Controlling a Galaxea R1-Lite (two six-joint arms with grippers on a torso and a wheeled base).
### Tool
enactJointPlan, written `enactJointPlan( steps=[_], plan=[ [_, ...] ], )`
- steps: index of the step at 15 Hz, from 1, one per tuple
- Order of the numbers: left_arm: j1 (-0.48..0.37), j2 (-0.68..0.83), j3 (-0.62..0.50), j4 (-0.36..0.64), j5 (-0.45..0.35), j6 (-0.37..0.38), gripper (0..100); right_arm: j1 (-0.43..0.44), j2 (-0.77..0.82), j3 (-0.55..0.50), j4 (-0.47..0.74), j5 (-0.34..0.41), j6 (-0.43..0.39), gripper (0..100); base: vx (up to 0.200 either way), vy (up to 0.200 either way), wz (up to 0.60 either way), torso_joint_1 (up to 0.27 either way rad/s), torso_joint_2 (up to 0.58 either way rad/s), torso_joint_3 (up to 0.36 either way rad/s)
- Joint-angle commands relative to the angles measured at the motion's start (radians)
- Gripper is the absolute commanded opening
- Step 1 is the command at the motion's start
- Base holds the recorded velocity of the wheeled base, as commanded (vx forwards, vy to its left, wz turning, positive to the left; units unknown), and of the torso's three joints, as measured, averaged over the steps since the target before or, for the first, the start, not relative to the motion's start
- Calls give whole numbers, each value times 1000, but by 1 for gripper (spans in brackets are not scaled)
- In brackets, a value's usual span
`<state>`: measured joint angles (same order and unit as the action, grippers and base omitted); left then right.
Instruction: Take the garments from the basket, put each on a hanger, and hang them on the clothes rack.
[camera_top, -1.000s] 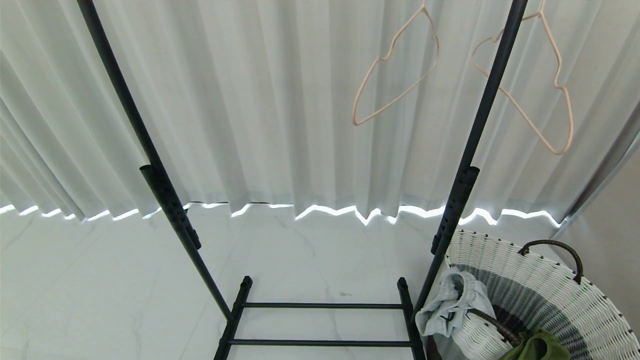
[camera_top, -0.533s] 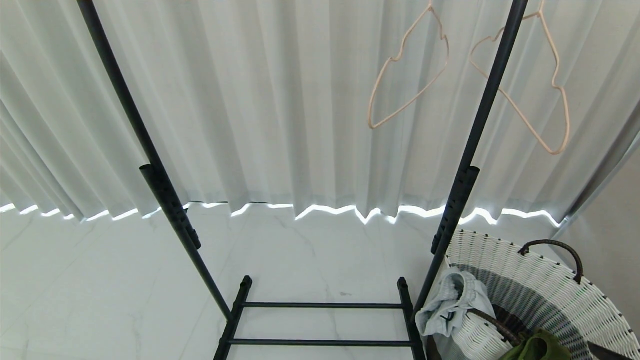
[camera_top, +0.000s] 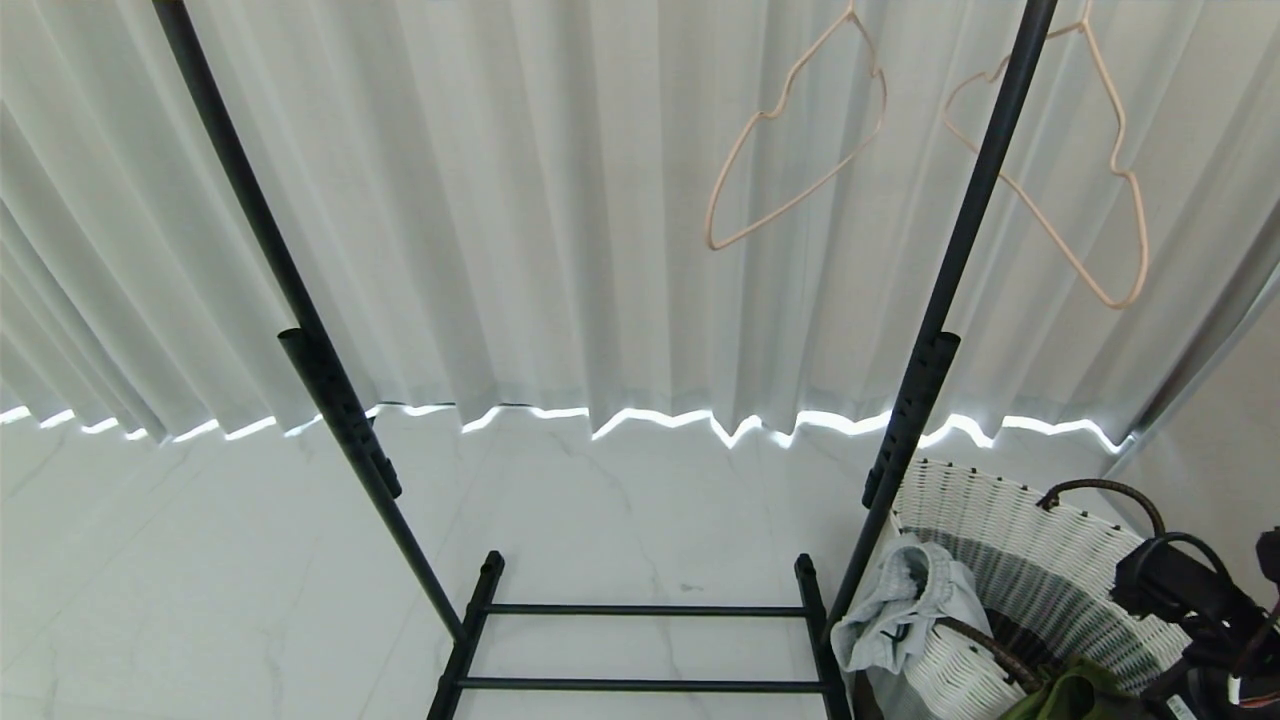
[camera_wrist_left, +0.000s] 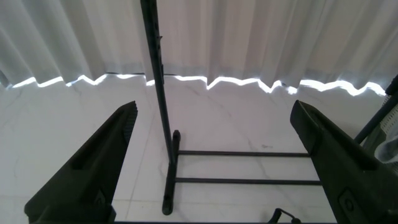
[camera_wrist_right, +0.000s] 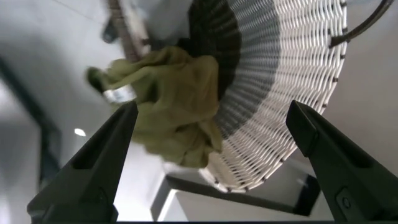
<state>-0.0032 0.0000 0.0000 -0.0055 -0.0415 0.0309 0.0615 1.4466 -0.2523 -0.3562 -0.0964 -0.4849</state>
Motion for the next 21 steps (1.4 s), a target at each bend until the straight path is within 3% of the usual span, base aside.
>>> enactJointPlan(
  steps=[1,4,12,13,21],
  plan=[
    [-1,0,0,-1,0,0,100,0,215,21,-129,-48,-3,100,0,0,0,0,0,0],
    [0,0,0,-1,0,0,100,0,285,19,-228,-86,-3,100,0,0,0,0,0,0],
    [0,0,0,-1,0,0,100,-2,290,18,-239,-88,-6,100,0,0,0,0,0,0],
    [0,0,0,-1,0,0,100,-3,290,18,-239,-88,-6,0,0,0,0,0,0,0],
    [0,0,0,-1,0,0,100,-6,182,59,-237,-134,-3,0,0,0,0,0,0,0]
  ],
)
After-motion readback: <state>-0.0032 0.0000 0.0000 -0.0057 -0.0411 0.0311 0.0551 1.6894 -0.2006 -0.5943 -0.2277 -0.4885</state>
